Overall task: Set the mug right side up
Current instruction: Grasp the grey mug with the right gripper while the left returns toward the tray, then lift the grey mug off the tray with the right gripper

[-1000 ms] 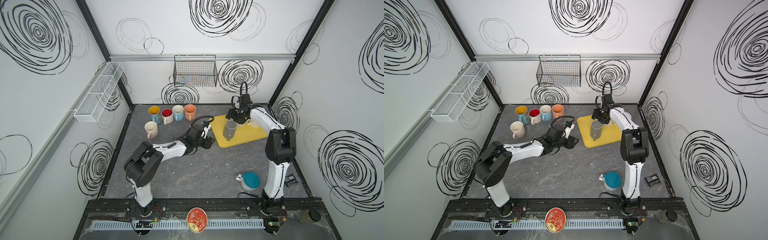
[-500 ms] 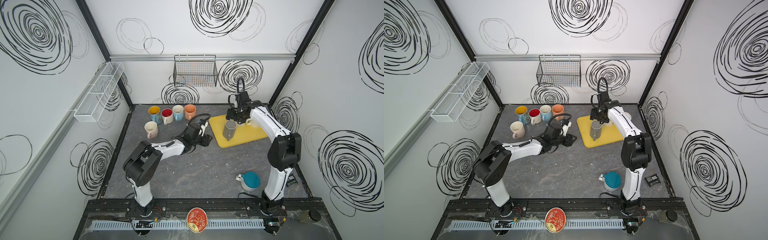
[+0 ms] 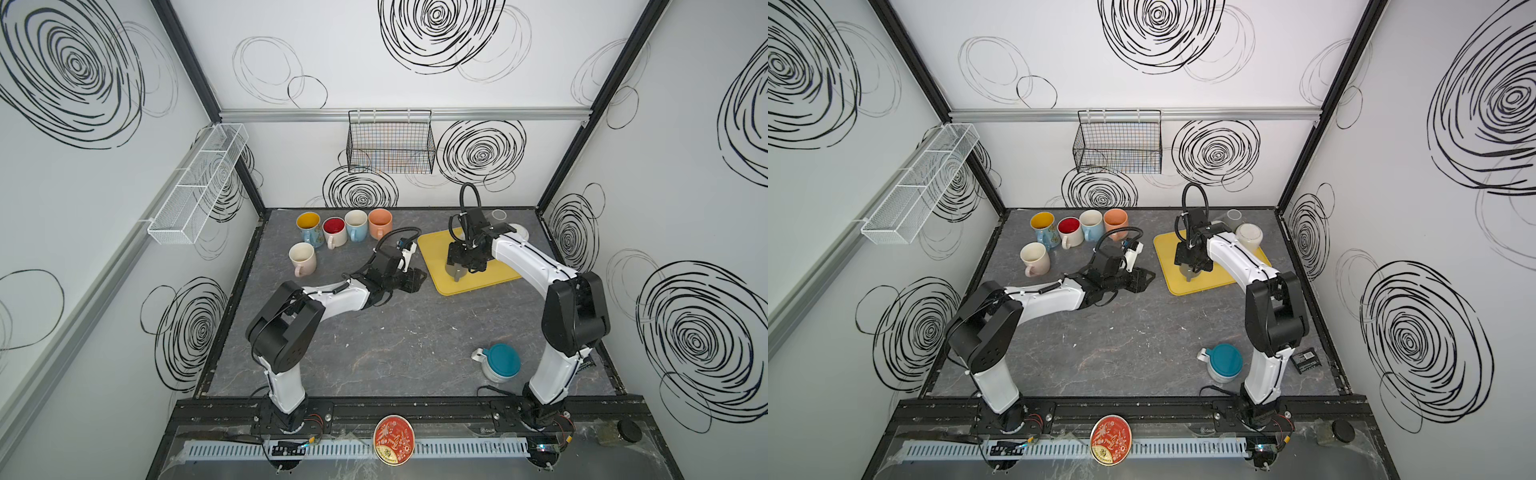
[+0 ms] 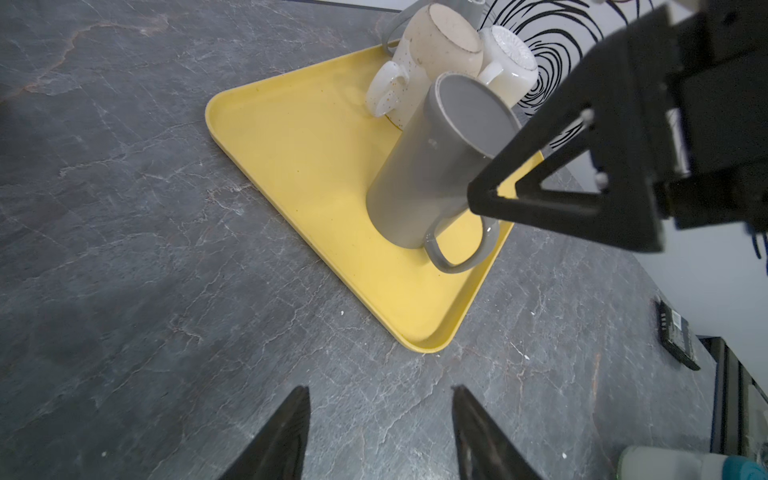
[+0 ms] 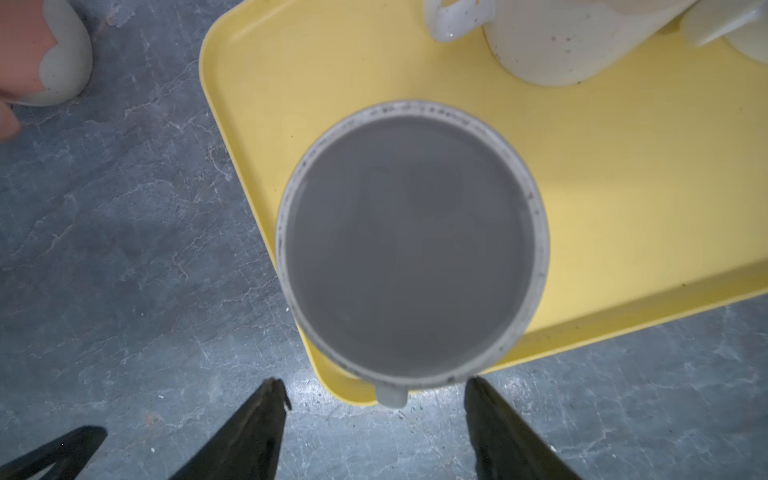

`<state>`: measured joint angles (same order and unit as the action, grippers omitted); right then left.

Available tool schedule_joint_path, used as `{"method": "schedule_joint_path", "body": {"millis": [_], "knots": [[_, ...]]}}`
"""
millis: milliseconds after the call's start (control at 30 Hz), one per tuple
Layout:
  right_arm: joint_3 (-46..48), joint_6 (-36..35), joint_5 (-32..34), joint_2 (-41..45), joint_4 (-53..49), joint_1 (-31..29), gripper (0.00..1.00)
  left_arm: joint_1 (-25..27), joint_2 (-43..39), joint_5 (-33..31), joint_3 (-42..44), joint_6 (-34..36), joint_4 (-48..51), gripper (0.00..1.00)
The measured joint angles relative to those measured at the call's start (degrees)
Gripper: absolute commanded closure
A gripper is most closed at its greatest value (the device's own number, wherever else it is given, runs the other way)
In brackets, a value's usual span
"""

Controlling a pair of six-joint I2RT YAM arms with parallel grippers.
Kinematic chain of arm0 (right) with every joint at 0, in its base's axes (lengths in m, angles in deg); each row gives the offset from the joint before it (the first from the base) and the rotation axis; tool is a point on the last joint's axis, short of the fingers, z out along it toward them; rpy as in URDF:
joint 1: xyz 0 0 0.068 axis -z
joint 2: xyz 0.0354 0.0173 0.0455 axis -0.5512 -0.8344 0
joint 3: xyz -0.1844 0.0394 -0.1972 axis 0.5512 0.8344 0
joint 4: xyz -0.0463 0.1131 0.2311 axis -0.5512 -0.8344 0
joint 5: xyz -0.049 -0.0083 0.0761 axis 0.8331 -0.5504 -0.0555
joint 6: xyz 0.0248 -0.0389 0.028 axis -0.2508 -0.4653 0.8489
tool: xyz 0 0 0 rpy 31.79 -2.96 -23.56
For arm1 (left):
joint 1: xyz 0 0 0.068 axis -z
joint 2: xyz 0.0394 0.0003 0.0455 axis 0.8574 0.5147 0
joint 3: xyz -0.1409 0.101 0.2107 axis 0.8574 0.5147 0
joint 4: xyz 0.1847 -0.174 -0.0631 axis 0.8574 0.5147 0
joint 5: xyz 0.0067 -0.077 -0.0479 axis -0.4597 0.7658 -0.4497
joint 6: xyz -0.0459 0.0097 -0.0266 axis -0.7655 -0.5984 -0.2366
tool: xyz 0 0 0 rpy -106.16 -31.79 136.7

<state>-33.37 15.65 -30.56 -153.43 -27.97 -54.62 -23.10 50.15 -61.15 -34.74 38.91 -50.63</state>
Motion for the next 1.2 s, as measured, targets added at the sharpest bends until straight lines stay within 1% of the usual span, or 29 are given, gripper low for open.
{"method": "schedule_joint_path", "body": {"millis": [200,333,633,767,1000,1200], "knots": [[-0.7,-0.4,0.4,-4.3,1.0,0.4,0.46,0.0,0.0,-0.1,0.8,-0.5,-0.1,0.42],[-0.7,-1.4,0.8,-5.4,1.1,0.7,0.56,0.0,0.0,-0.3,1.2,-0.8,0.0,0.41],[-2.4,-3.5,3.0,-6.3,0.9,1.1,0.85,0.0,0.0,-0.3,1.1,-1.4,-0.6,0.41],[-2.6,-4.6,3.7,-6.3,0.9,1.1,0.99,0.0,0.1,-0.2,1.1,-1.5,-0.9,0.4],[-2.3,-5.5,2.4,-6.0,1.7,1.3,1.0,0.0,0.1,0.0,1.0,-1.9,-0.9,0.4],[4.1,-3.7,-4.9,-1.2,8.5,2.8,1.0,-0.3,-0.1,0.2,1.0,-2.3,-0.9,0.4]]}}
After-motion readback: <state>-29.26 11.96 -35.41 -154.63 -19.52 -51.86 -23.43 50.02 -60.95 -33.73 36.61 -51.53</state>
